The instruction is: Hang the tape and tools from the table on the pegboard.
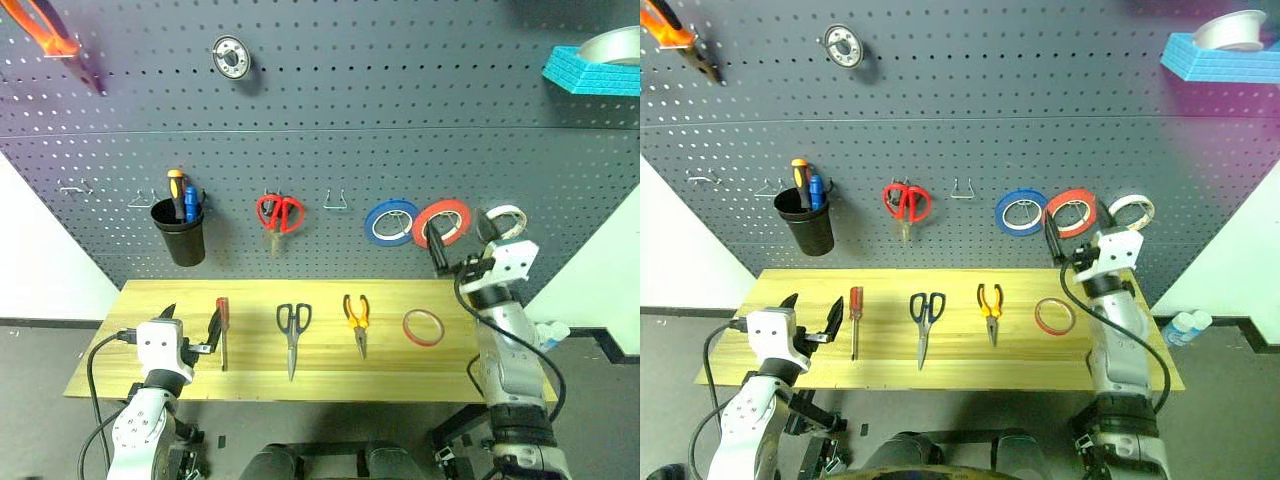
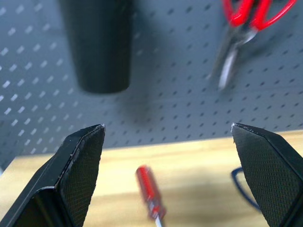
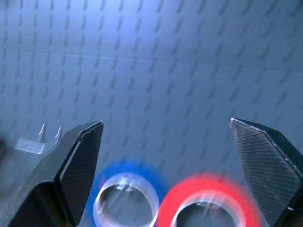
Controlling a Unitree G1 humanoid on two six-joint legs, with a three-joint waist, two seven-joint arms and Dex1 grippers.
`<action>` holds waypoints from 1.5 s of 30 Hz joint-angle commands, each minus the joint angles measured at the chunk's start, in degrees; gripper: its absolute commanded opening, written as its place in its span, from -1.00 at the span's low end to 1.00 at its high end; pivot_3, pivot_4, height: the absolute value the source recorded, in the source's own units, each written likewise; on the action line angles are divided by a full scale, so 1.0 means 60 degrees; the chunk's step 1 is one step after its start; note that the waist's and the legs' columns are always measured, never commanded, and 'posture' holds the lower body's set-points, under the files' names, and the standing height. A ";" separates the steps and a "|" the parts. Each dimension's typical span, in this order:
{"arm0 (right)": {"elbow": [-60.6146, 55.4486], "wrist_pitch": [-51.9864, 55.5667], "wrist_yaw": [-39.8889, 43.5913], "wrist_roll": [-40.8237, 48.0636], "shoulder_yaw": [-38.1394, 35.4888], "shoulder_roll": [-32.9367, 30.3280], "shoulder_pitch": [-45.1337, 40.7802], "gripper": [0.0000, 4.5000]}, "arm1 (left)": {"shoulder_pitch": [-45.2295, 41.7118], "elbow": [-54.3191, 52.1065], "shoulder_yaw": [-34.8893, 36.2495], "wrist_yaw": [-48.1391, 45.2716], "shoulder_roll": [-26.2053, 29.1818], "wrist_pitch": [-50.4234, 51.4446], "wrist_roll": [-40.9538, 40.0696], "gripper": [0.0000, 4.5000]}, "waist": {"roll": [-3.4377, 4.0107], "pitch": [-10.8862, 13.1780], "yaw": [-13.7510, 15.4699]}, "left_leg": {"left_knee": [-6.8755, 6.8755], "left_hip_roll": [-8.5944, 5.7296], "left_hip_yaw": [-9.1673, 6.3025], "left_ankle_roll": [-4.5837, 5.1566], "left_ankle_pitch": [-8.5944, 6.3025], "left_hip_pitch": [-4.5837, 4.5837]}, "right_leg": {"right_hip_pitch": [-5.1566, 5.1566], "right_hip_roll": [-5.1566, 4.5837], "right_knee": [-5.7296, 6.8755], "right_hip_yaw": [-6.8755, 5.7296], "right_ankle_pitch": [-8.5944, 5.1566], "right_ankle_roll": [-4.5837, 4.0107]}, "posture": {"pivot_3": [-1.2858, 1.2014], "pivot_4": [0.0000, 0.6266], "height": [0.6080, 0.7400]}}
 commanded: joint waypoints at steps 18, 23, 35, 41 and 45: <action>0.1406 -0.0870 0.0385 -0.0463 0.0253 -0.0357 0.1373 1.00 | 0.0004 -0.1273 -0.0485 0.0029 -0.0109 0.0113 0.0316 0.98 | 0.0046 0.0030 -0.0215 | 0.0006 0.0005 0.0020 0.0014 -0.0012 0.0003 | 0.0022 -0.0002 -0.0038 0.0013 0.0001 0.0007 | -0.02 -1.00 1.00; 0.2077 -0.1453 0.0794 -0.0249 0.0083 -0.0500 0.1673 1.00 | 0.0093 -0.1541 -0.0734 0.0110 -0.0209 0.0296 0.0467 0.98 | 0.0045 0.0032 -0.0220 | 0.0006 0.0006 0.0018 -0.0004 -0.0024 0.0008 | 0.0033 -0.0003 -0.0049 0.0013 -0.0001 0.0005 | -0.02 -1.00 1.00; 0.5056 -0.3010 0.3188 0.0825 -0.0480 -0.1144 0.1198 1.00 | 0.0178 -0.1653 -0.3505 0.0259 -0.1107 0.0429 0.1741 0.98 | 0.0064 0.0039 -0.0259 | 0.0002 0.0003 0.0025 0.0061 -0.0042 0.0002 | 0.0051 -0.0006 -0.0110 0.0014 0.0005 0.0019 | -0.02 -1.00 1.00; 0.5693 -0.3233 0.3463 0.0960 -0.0705 -0.1221 0.0711 1.00 | 0.0200 -0.1280 -0.4722 0.0239 -0.1446 0.0410 0.2109 0.98 | 0.0087 0.0045 -0.0226 | -0.0002 0.0008 0.0024 0.0063 -0.0042 0.0003 | 0.0052 0.0000 -0.0109 0.0012 0.0004 0.0018 | -0.02 -1.00 1.00; 0.5566 -0.3246 0.3302 0.0828 -0.0718 -0.1176 0.0568 1.00 | 0.0217 -0.0822 -0.5762 0.0152 -0.1809 0.0386 0.2303 0.98 | 0.0094 0.0048 -0.0198 | 0.0004 0.0000 0.0028 0.0067 -0.0045 0.0000 | 0.0054 -0.0010 -0.0115 0.0014 0.0001 0.0025 | -0.02 -1.00 1.00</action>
